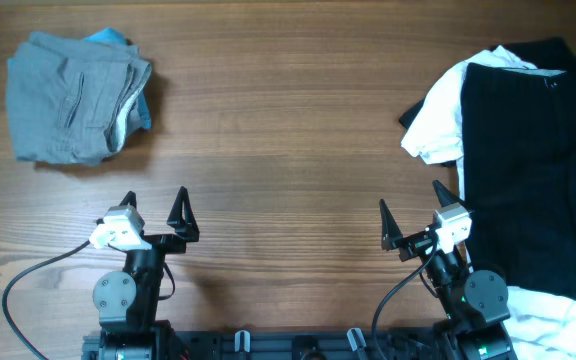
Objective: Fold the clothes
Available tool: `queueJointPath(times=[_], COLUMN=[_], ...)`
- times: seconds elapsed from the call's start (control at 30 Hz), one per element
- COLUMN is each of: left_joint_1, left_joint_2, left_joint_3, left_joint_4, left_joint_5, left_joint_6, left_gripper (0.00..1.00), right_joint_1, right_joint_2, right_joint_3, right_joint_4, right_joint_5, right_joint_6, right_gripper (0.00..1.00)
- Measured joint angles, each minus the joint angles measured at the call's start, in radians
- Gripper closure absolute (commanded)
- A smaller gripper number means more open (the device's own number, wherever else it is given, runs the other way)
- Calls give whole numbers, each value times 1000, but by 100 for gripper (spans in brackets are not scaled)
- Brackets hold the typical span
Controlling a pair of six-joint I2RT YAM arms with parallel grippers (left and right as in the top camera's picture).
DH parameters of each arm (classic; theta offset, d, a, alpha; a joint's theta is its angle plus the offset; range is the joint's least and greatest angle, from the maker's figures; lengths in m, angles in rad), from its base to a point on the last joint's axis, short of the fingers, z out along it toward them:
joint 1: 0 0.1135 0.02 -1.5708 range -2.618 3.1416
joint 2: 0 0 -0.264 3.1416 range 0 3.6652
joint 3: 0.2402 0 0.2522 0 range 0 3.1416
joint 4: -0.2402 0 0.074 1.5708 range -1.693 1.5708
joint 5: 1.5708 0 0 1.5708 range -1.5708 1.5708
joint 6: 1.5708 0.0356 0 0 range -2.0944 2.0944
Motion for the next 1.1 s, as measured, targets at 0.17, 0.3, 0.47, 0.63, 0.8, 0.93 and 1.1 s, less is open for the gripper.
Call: queueJointPath(times=[0.17,0.3,0.47,0.63,0.8,0.93,1.1], left_joint_1=[0,0,0,0,0,0,0], left_joint_2=[0,0,0,0,0,0,0], left_joint_3=[0,0,0,0,0,0,0], left_joint_4=[0,0,0,0,0,0,0], left_joint_5=[0,0,0,0,0,0,0], left_joint_6=[0,0,0,0,0,0,0], left_gripper=[0,0,0,0,0,0,0], right_joint_1=[0,0,0,0,0,0,0], right_joint_2=[0,0,0,7,13,13,30], right_joint_3=[0,0,0,0,0,0,0], right_joint_4=[0,0,0,1,1,1,12], right_joint_5=[0,0,0,13,19,-24,-129], right_joint_6=[0,0,0,-243,-573,-814,-729], right_gripper=[0,0,0,0,0,0,0])
